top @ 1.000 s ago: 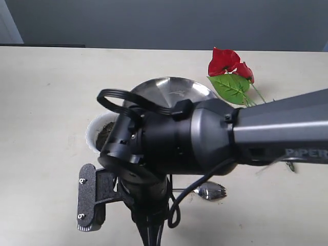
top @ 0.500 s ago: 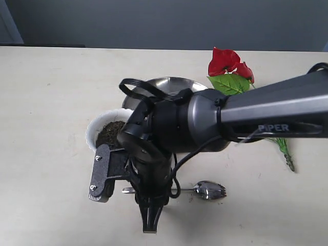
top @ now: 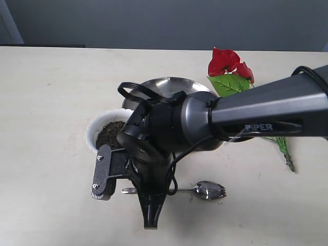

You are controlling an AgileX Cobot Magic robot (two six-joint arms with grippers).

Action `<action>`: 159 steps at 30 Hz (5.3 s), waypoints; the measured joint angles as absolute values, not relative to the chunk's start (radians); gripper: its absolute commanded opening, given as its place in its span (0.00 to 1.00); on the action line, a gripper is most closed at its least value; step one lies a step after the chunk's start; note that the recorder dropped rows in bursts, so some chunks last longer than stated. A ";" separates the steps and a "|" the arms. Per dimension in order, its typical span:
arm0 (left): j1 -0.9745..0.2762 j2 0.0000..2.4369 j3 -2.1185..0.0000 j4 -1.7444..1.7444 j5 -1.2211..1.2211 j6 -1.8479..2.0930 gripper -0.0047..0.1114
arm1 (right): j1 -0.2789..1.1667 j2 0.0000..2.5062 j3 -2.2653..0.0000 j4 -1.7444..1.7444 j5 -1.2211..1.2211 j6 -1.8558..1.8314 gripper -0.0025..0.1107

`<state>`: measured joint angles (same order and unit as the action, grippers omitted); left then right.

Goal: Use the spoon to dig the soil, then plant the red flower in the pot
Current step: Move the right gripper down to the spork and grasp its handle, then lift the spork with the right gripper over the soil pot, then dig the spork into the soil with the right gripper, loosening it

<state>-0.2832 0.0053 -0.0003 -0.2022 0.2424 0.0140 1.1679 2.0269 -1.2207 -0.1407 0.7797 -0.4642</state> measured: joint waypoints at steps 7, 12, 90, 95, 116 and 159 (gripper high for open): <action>-0.283 0.005 0.000 -0.202 0.242 0.014 0.04 | 1.168 2.025 -1.221 -0.124 0.782 -0.464 0.25; -0.283 0.005 0.000 -0.202 0.242 0.014 0.04 | 1.168 2.023 -1.221 -0.076 0.790 -0.464 0.32; -0.283 0.005 0.000 -0.202 0.244 0.014 0.04 | 1.170 1.641 -1.209 -0.033 0.577 -0.369 0.02; -0.283 0.005 0.000 -0.202 0.244 0.014 0.04 | 1.168 1.573 -1.208 -0.033 0.436 -0.339 0.02; -0.283 0.005 0.000 -0.202 0.244 0.014 0.04 | 1.081 1.826 -1.208 0.120 -0.128 -0.311 0.02; -0.283 0.005 0.000 -0.202 0.244 0.014 0.04 | 1.031 1.905 -1.208 0.242 -0.182 -0.346 0.02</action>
